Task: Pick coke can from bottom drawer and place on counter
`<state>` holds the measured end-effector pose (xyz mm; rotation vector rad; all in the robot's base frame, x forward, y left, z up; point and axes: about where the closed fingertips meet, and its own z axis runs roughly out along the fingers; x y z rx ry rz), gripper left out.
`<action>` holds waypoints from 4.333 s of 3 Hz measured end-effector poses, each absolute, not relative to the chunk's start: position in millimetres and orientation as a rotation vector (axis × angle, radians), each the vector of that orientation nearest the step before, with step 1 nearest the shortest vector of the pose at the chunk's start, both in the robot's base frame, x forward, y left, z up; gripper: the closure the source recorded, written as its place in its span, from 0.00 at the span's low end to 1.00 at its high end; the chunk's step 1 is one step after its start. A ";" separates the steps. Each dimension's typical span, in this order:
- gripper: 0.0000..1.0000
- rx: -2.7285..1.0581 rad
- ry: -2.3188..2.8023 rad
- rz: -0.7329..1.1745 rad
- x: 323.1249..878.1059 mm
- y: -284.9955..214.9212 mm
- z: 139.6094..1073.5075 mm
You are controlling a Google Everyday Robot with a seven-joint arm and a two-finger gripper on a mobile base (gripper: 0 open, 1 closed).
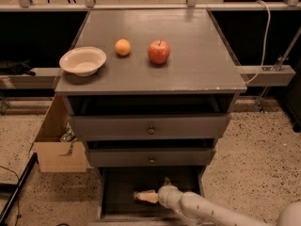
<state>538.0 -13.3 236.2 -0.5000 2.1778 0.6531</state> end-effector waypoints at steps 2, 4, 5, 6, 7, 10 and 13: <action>0.00 -0.514 2.225 0.501 566.0 -15.4 180.8; 0.00 -0.630 2.234 0.521 574.2 13.1 157.3; 0.00 -0.752 2.220 0.510 583.7 33.9 138.1; 0.00 -0.741 2.237 0.521 571.3 33.8 134.5; 0.00 -0.741 2.236 0.520 571.1 33.8 134.3; 0.00 -0.751 2.285 0.476 556.5 16.1 104.9; 0.42 -0.751 2.288 0.475 555.5 15.3 103.8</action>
Offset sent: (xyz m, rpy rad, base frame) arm 0.0382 -0.0013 -0.0562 -0.1452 -0.0309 -0.0385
